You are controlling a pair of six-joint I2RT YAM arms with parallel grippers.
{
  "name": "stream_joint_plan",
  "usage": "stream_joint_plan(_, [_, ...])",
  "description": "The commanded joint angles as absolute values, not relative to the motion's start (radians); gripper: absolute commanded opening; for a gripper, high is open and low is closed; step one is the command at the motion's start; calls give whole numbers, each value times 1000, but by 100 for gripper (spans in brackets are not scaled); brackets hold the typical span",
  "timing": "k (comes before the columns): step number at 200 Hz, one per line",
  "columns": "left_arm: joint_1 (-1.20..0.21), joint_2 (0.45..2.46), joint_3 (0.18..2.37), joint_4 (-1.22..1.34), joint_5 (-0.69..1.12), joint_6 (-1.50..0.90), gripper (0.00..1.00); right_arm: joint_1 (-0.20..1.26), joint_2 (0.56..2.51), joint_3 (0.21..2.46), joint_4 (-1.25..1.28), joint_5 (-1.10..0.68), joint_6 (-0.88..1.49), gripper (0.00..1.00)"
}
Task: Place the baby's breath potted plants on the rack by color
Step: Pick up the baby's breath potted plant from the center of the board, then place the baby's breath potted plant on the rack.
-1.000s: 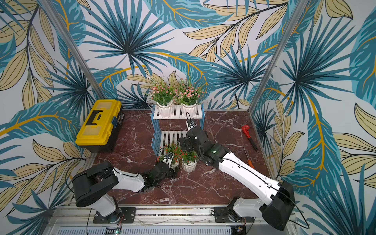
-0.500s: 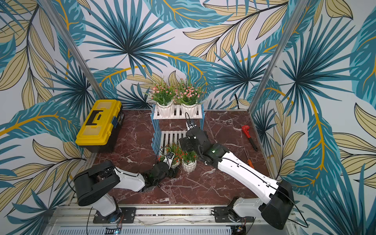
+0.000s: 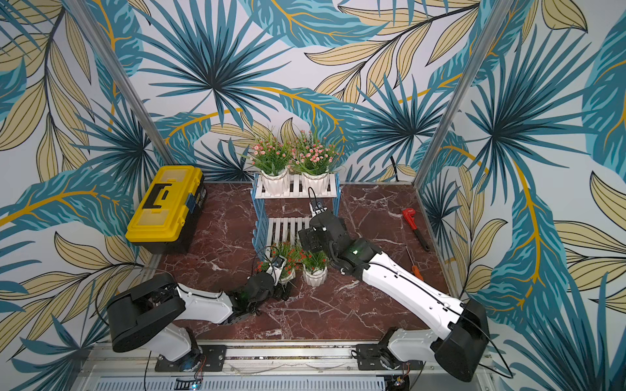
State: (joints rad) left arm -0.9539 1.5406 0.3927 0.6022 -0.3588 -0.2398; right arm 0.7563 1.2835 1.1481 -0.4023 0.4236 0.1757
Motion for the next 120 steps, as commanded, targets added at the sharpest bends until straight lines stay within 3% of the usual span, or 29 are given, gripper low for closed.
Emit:
stream_joint_plan(1, [-953, 1472, 396, 653, -384, -249, 52, 759, 1292, 1142, -420, 443, 179, 99])
stream_joint_plan(41, [-953, 1440, 433, 650, -455, -263, 53, 760, 1287, 1162, -429, 443, 178, 100])
stream_joint_plan(120, [-864, 1578, 654, 552, -533, -292, 53, 760, 1266, 1175, -445, 436, 172, 99])
